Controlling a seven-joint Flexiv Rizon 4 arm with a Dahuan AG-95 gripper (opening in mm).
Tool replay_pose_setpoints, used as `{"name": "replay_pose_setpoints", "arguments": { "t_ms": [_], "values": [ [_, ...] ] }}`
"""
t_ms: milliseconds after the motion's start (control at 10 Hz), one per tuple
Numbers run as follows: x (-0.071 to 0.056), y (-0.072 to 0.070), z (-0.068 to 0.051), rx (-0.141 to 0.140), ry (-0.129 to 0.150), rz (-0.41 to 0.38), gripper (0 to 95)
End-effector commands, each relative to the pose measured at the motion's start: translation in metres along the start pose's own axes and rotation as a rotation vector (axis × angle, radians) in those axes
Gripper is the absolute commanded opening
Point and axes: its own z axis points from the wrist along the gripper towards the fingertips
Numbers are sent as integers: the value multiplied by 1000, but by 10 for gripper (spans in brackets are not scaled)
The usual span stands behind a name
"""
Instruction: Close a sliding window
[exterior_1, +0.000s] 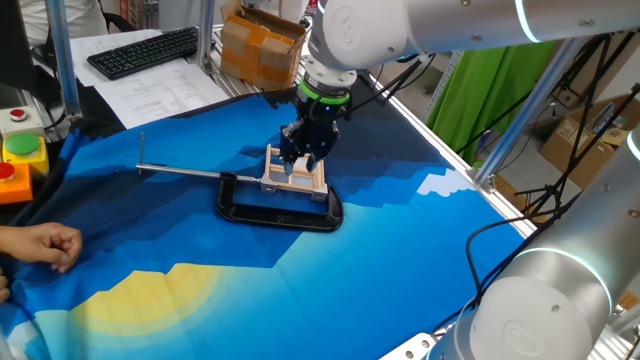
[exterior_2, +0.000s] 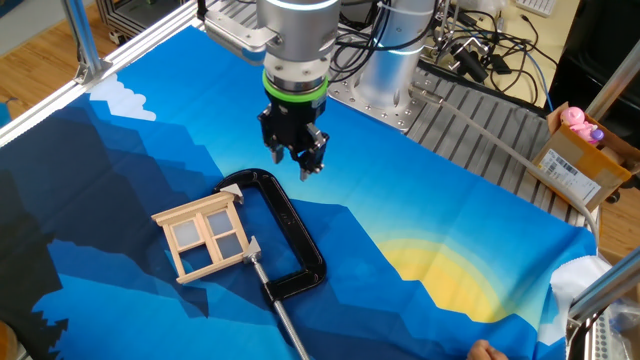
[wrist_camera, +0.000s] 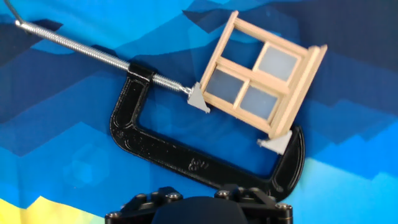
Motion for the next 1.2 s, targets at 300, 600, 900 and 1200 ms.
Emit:
{"name": "replay_pose_setpoints", "arguments": {
  "t_ms": [300,600,900,1200],
  "values": [
    [-4,1,0,2,20,42,0],
    [-4,1,0,1,19,46,0],
    [7,5,2,-2,14,28,0],
    [19,15,1,-2,17,21,0]
  ]
}}
